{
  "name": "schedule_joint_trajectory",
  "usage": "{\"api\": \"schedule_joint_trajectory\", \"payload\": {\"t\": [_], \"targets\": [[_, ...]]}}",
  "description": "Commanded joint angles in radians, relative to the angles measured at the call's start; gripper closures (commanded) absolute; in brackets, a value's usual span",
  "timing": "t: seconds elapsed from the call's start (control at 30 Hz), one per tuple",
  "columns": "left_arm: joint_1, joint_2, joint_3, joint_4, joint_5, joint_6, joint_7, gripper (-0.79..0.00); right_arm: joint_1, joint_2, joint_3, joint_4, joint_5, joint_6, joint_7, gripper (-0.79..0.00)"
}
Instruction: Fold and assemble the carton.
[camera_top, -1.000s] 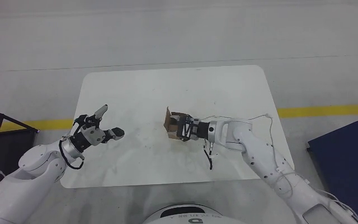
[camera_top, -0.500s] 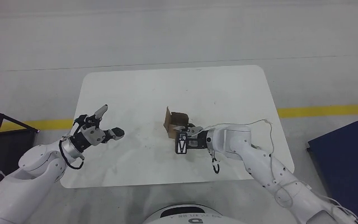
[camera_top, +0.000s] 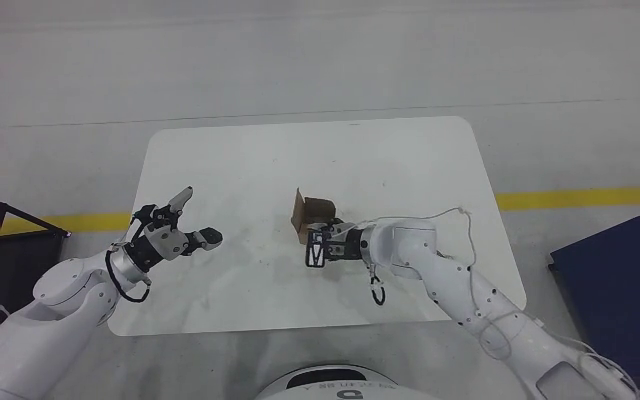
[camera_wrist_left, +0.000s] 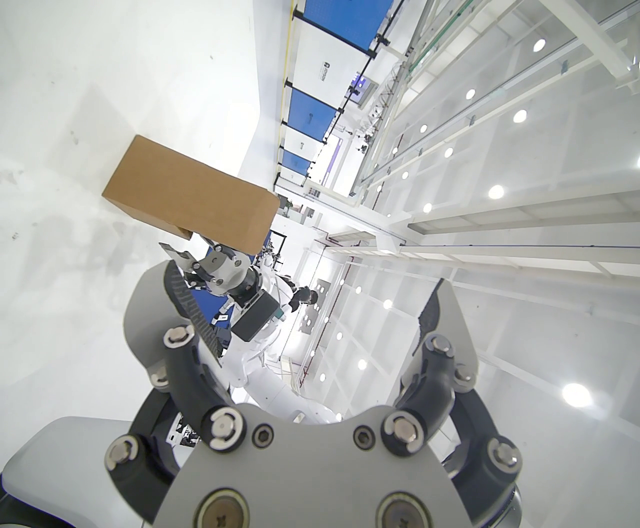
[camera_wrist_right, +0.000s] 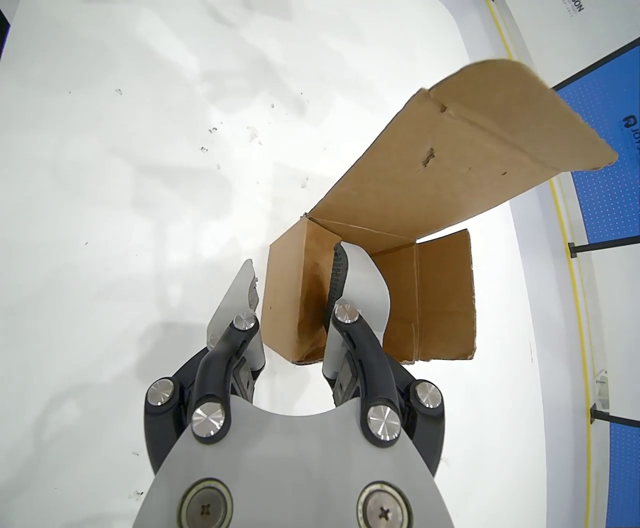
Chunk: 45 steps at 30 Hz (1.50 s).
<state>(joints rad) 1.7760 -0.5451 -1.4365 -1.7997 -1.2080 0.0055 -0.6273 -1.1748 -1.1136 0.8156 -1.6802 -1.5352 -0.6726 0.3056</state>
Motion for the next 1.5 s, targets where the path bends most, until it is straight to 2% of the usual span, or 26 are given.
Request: {"api": "schedule_joint_trajectory", "payload": {"t": [0.0,0.13,0.2,0.27,0.3,0.57,0.8,1.07,1.17,1.4,1.47], "targets": [[0.0,0.0,0.0,0.0,0.0,0.0,0.0,-0.785,-0.003,0.001,0.023,-0.006,0.058,-0.003,-0.027,-0.388],[0.0,0.0,0.0,0.0,0.0,0.0,0.0,-0.785,-0.012,0.003,0.085,0.001,0.193,0.02,-0.072,-0.372],[0.0,0.0,0.0,0.0,0.0,0.0,0.0,-0.785,-0.011,0.002,0.11,0.018,0.248,0.044,-0.08,-0.314],[0.0,0.0,0.0,0.0,0.0,0.0,0.0,-0.785,-0.003,0.0,0.122,0.036,0.278,0.068,-0.073,-0.219],[0.0,0.0,0.0,0.0,0.0,0.0,0.0,-0.785,0.001,-0.002,0.123,0.046,0.284,0.081,-0.065,-0.2],[0.0,0.0,0.0,0.0,0.0,0.0,0.0,-0.785,0.051,-0.026,0.07,0.124,0.295,0.122,-0.056,-0.256],[0.0,0.0,0.0,0.0,0.0,0.0,0.0,-0.785,0.059,-0.033,0.106,0.142,0.356,0.181,-0.107,-0.194],[0.0,0.0,0.0,0.0,0.0,0.0,0.0,-0.785,0.062,-0.036,0.086,0.16,0.328,0.135,-0.04,-0.222],[0.0,0.0,0.0,0.0,0.0,0.0,0.0,-0.785,0.068,-0.04,0.07,0.172,0.328,0.121,-0.015,-0.197],[0.0,0.0,0.0,0.0,0.0,0.0,0.0,-0.785,0.069,-0.043,0.053,0.174,0.311,0.096,0.02,-0.037],[0.0,0.0,0.0,0.0,0.0,0.0,0.0,-0.785,0.062,-0.043,0.052,0.169,0.301,0.1,0.02,-0.022]]}}
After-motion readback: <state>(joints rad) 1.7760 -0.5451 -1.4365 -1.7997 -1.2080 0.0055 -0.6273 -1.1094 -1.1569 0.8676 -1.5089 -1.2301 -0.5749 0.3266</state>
